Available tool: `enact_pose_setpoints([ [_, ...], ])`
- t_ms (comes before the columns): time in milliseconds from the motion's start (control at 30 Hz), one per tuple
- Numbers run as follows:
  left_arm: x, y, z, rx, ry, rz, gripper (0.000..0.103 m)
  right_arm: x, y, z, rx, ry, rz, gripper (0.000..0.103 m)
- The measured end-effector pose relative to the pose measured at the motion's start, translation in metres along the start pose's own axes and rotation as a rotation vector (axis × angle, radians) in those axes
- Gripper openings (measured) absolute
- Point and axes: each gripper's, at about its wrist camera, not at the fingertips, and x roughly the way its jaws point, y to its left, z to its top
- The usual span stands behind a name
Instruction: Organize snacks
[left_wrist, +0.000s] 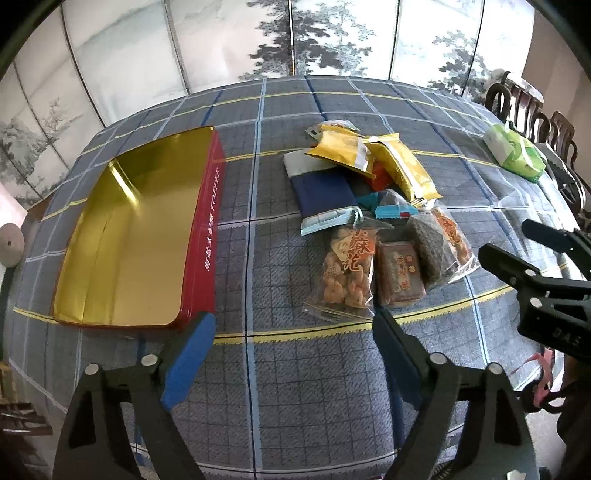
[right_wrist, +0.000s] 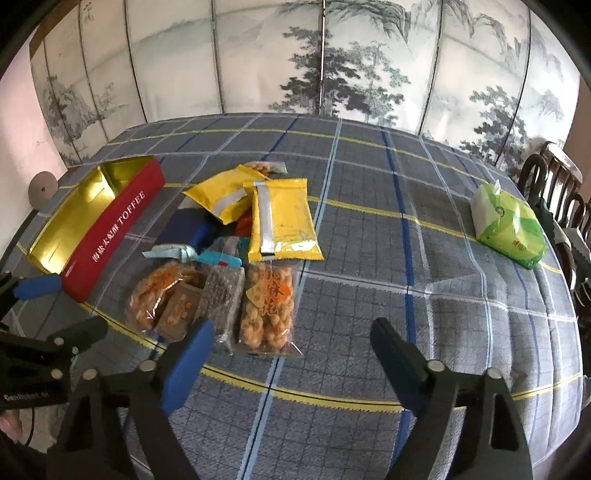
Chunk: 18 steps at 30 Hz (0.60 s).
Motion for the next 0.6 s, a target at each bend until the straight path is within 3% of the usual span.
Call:
enact_pose_setpoints([
  [133, 0.001, -0.001, 0.0, 0.004, 0.004, -0.009, 0.077, 0.007, -0.005, -0.002, 0.02, 0.023, 0.01, 0.067],
  [233, 0.003, -0.003, 0.001, 0.005, 0.006, -0.022, 0.072, 0.015, -0.008, -0.003, 0.032, 0.044, 0.016, 0.062],
  [600, 0.006, -0.006, 0.005, 0.013, 0.004, -0.058, 0.07, 0.042, 0.001, 0.001, 0.039, 0.095, 0.064, 0.061],
])
